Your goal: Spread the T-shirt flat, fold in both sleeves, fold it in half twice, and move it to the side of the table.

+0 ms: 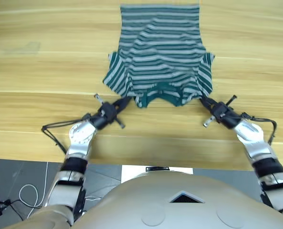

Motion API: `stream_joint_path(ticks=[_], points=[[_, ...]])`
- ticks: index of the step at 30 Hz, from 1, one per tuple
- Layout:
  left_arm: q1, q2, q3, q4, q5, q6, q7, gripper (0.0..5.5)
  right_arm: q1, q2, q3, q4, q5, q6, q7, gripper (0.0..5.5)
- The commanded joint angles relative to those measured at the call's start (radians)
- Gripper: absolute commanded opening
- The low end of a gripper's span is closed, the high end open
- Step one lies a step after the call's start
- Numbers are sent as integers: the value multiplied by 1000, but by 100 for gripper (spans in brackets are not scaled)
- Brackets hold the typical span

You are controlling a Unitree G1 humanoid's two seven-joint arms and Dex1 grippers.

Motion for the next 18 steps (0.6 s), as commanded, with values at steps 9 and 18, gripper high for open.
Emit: stream_joint_path(ticks=[9,18], points=[[127,58,132,32,-76,-8,-62,0,130,-107,-163,80,94,-91,167,2],[329,41,138,-168,-127,-21,-98,0,291,-114,-201,-119,118,-145,218,2]])
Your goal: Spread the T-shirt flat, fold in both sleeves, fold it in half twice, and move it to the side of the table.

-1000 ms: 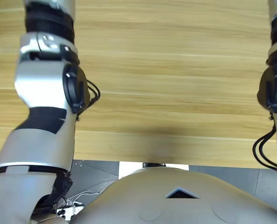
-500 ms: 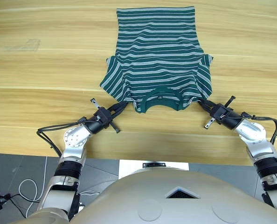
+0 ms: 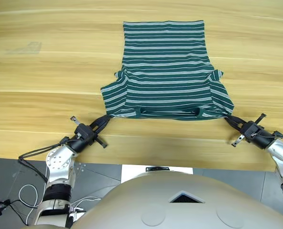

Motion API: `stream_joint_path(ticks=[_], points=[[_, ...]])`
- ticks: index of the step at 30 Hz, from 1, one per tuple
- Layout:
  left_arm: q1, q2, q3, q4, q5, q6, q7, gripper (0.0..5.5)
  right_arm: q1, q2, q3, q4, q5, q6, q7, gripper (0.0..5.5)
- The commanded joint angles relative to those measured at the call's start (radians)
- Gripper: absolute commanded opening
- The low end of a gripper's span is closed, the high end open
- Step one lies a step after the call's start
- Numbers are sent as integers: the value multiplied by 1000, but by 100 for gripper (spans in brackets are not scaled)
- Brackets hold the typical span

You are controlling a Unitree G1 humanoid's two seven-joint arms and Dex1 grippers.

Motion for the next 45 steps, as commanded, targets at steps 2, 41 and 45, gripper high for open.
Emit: stream_joint_path(ticks=[2,41,45], points=[[118,-30,-48,-156,-13,23,-6,0,93,5,23,-208,6,7,29,2],[-562,-432,-99,78,161,849,506,231,-194,270,-12,-50,82,158,96,281],[-481,-418,-45,56,150,870,538,231,-194,301,-6,-44,63,176,70,281]])
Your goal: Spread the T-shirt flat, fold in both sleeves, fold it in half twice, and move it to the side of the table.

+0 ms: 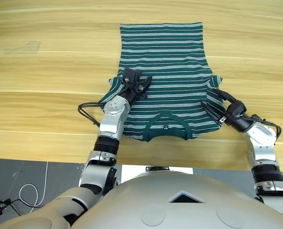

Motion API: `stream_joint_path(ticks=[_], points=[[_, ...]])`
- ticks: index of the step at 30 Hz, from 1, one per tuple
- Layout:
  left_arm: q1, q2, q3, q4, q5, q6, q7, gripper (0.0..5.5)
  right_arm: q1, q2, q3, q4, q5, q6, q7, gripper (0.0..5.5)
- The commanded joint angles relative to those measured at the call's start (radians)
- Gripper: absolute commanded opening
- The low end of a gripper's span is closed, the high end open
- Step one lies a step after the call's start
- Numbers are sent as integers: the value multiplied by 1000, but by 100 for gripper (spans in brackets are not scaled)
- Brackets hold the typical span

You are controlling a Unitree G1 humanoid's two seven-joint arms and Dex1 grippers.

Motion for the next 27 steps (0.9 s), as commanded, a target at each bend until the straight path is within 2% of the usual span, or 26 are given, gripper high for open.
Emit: stream_joint_path(ticks=[1,7,12,16,20,24,27], points=[[117,25,46,-4,2,57,36,231,-15,15,-12,18,-15,20,-32,281],[207,62,63,-81,11,57,22,231,-66,-14,-83,105,-54,64,-125,281],[225,60,33,-124,16,54,0,231,-112,-39,-44,174,-240,106,-250,281],[227,49,24,-134,23,53,7,231,-62,-49,-33,34,-246,137,-239,281],[202,43,33,-93,25,46,17,231,10,-58,-52,-171,-134,166,-179,281],[193,41,35,-82,26,43,18,231,30,-69,-21,-229,-178,185,-172,281],[177,43,38,-57,30,37,20,231,65,-81,-60,-313,-86,200,-147,281]])
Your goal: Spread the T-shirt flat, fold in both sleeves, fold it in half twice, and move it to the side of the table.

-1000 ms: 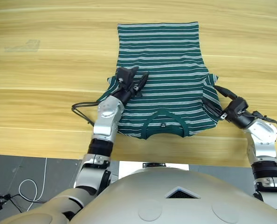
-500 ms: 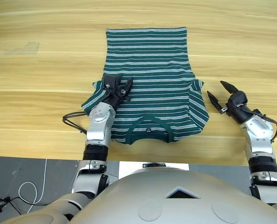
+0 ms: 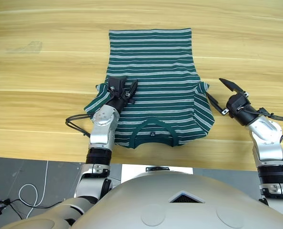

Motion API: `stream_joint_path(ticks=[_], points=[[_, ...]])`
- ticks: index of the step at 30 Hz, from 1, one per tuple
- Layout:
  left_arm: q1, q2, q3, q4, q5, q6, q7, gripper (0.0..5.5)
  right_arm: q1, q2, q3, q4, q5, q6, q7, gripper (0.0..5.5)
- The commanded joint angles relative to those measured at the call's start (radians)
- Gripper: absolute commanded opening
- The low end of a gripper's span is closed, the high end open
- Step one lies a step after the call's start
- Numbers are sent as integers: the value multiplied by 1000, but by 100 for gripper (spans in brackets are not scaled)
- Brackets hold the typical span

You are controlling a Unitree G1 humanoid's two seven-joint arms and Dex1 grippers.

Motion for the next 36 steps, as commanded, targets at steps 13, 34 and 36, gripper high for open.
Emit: stream_joint_path(ticks=[13,34,36], points=[[11,-2,11,66,17,50,25,231,38,-1,37,141,-33,39,14,281],[3,5,22,134,27,37,28,231,-42,-4,-34,231,-43,-1,-48,281],[1,4,10,121,30,43,23,231,-5,-10,-13,258,-62,-24,-39,281]])
